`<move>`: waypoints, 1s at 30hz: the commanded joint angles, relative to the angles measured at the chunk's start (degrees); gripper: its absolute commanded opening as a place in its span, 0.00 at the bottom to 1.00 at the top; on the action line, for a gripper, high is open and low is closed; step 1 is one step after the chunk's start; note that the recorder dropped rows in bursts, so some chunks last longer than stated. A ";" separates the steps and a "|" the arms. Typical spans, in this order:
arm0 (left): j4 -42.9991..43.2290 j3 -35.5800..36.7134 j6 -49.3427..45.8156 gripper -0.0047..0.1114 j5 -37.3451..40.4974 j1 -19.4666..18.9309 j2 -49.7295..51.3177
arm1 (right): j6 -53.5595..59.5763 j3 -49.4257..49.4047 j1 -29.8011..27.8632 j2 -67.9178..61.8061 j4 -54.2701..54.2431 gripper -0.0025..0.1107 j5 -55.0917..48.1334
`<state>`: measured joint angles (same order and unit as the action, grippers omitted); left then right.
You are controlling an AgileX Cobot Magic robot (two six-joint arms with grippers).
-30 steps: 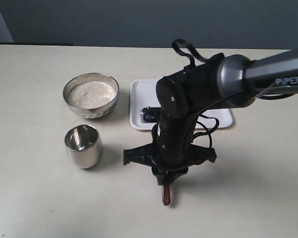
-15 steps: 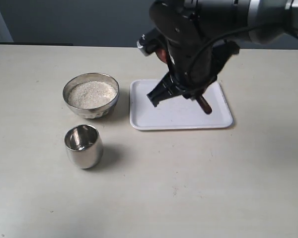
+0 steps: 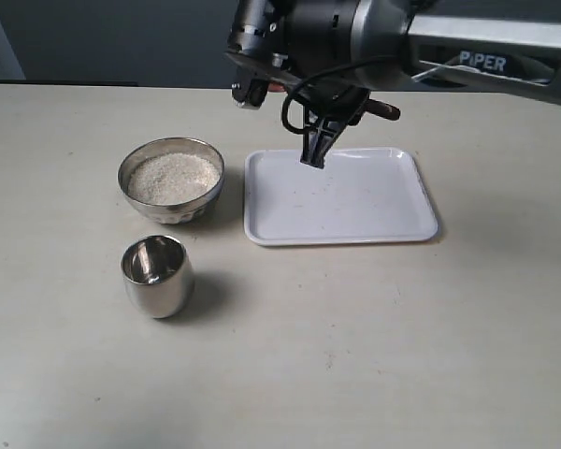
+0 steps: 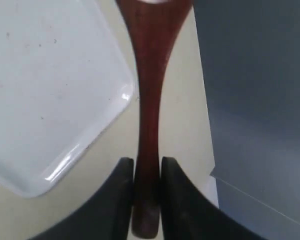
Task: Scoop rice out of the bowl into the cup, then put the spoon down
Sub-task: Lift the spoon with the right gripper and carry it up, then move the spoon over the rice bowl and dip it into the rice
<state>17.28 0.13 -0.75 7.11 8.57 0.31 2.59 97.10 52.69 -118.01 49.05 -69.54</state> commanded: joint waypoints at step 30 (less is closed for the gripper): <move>-0.26 -0.13 0.30 0.04 -0.30 0.22 -0.31 | -3.81 0.36 1.99 -12.52 30.68 0.02 20.47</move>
<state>17.28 0.13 -0.75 7.11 8.57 0.31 -0.87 97.23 54.43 -130.21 78.84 -49.43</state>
